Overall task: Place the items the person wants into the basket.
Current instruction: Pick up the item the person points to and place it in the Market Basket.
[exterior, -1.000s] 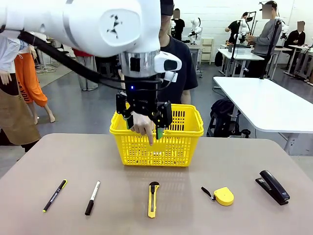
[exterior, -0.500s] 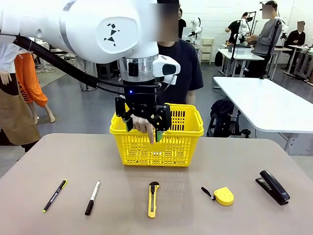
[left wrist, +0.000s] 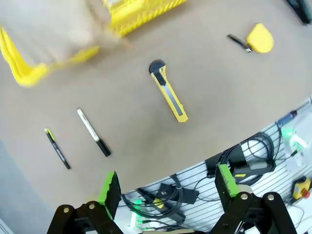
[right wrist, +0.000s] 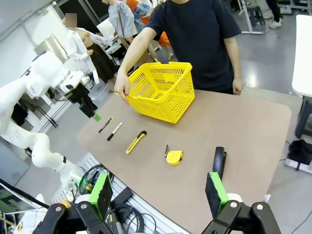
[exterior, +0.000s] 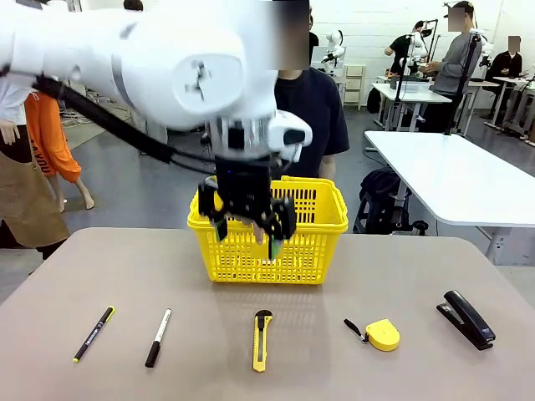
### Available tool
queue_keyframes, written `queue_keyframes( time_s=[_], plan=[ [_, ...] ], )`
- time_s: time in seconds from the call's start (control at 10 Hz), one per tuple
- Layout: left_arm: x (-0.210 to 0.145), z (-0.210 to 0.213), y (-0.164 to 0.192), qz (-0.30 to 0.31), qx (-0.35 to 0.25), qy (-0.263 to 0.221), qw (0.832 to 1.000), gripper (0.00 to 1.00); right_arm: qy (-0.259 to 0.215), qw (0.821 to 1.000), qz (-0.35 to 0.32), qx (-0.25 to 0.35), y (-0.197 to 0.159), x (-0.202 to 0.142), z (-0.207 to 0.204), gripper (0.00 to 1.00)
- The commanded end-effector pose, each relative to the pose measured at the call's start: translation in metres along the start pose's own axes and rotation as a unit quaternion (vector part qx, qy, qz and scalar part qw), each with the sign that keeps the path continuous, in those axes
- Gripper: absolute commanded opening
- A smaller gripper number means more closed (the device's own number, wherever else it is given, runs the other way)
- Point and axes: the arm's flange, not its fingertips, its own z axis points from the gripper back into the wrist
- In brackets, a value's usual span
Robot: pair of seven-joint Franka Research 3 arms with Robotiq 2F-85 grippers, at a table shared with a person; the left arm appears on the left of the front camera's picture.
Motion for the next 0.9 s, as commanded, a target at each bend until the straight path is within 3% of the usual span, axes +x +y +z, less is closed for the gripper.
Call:
queue_keyframes(
  time_s=[0.0,0.4,0.6,0.8],
  plan=[
    [-0.024,-0.052,-0.021,0.090,-0.014,0.007,0.996,1.00,-0.005,1.000,0.007,0.007,0.001,0.001,-0.001,1.00],
    [-0.042,-0.120,-0.029,0.161,-0.080,-0.005,0.984,1.00,-0.005,1.000,0.007,0.007,0.001,0.001,-0.001,1.00],
    [-0.044,-0.150,-0.030,0.209,-0.056,-0.023,0.976,1.00,-0.005,1.000,0.007,0.007,0.001,0.001,-0.001,1.00],
    [-0.029,-0.171,-0.029,0.211,-0.016,0.004,0.977,1.00,-0.005,1.000,0.007,0.007,0.001,0.001,-0.001,1.00]
  ],
)
